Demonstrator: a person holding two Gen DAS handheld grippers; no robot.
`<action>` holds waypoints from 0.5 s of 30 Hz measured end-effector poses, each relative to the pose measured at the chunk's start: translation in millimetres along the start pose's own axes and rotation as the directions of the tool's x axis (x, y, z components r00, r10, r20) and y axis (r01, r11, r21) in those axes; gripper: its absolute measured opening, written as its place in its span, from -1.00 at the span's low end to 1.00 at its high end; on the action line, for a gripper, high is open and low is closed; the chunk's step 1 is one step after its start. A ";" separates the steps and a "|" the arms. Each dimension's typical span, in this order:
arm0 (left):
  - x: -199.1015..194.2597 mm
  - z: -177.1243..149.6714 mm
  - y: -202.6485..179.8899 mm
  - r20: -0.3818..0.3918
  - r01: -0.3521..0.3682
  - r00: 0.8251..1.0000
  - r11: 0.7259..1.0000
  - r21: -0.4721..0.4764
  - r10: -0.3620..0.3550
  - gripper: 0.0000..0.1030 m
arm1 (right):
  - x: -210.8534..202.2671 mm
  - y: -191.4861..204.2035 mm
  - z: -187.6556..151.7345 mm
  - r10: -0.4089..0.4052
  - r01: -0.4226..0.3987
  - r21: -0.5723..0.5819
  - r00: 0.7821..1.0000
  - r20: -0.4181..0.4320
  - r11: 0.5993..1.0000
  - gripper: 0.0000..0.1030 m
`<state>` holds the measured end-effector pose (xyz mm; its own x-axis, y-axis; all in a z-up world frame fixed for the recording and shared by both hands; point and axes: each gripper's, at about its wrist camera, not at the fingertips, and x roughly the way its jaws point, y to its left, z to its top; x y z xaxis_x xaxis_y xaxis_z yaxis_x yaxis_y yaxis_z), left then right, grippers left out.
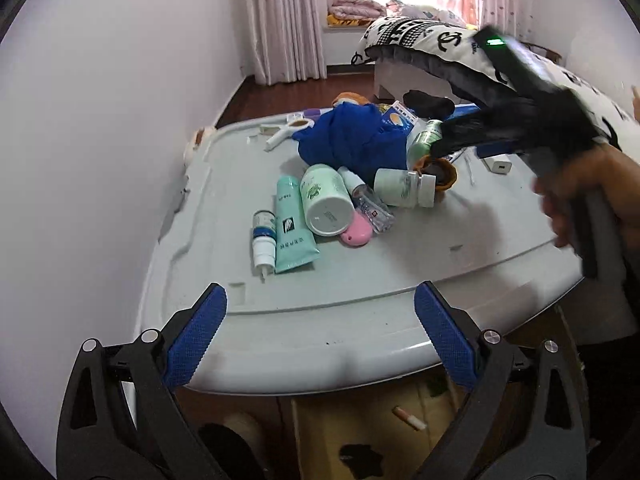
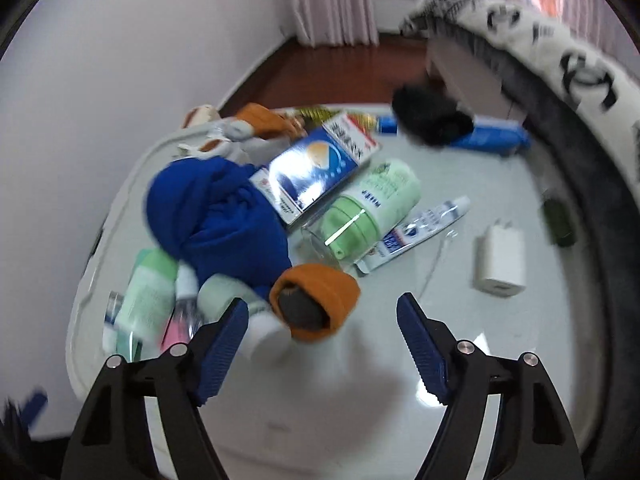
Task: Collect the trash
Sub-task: 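Grasp the orange knit hat with the right gripper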
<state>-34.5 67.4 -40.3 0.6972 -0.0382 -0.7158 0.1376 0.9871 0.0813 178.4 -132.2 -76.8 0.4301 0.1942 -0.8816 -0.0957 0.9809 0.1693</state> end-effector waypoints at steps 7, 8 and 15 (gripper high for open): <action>1.7 2.8 0.7 -0.027 0.036 0.999 0.999 -0.011 -0.037 0.80 | 32.1 10.0 2.8 -0.040 0.041 0.006 0.998 -0.050 0.999 0.24; 2.5 3.0 2.3 -0.033 0.043 0.998 0.999 -0.022 -0.044 0.80 | 39.1 10.1 1.7 -0.044 0.045 0.008 0.996 -0.082 0.999 0.16; 3.6 3.4 14.4 -0.044 0.038 0.998 0.997 -0.073 -0.041 0.80 | 33.4 0.4 -6.8 -0.010 0.012 0.028 0.999 -0.045 1.000 -0.15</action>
<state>-27.6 80.9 -39.3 0.6593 -0.0722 -0.7484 0.1125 0.9937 0.0032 186.6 -125.4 -109.2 0.3904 0.1832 -0.9022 -0.0658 0.9831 0.1711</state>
